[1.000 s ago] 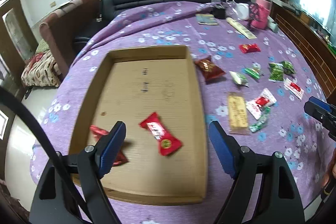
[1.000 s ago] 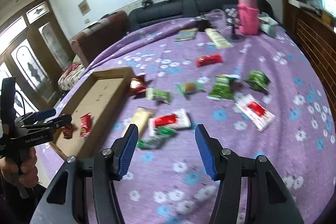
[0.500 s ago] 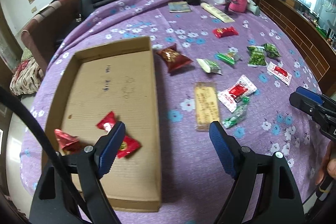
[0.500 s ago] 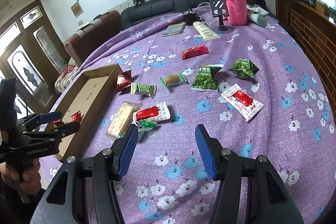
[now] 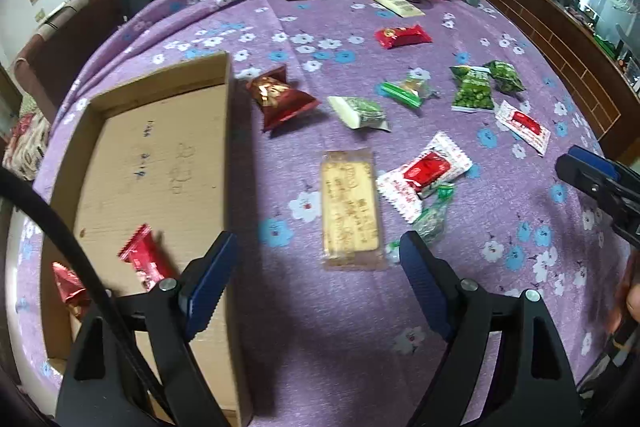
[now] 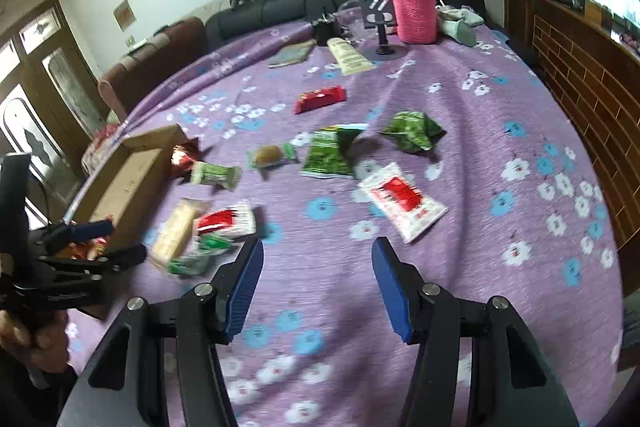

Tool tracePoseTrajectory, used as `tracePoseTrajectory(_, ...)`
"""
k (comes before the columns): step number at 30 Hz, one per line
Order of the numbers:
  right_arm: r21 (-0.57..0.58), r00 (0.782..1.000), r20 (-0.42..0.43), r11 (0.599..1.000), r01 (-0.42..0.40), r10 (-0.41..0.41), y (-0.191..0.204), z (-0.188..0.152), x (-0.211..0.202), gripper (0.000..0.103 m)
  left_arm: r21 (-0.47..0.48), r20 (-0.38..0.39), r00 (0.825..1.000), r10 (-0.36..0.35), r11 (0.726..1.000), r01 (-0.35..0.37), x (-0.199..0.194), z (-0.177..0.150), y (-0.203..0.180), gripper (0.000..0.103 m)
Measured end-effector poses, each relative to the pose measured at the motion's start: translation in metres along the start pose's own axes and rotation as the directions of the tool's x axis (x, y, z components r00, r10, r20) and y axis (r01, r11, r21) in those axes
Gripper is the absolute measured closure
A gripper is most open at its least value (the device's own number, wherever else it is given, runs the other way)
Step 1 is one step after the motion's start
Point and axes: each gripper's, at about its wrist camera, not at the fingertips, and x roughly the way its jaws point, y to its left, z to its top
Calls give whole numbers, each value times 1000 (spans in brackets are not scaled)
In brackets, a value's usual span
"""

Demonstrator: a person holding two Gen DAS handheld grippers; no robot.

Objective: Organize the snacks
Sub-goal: 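Grasp the cream biscuit packet with the left tool while the right tool grasps a white-red sachet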

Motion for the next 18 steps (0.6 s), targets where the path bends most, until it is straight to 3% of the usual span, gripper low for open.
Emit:
tracePoseTrajectory(10,-123,997,-26,990,69,-73,-19,22,24,46,27,-26,999,22,999,-22,24,18,-14,20)
tracePoseTrajectory(18,-188,989,-113,980,70,-92,-29,32,60,46,12,-85,996,32,999,-31,50,23,-11,20)
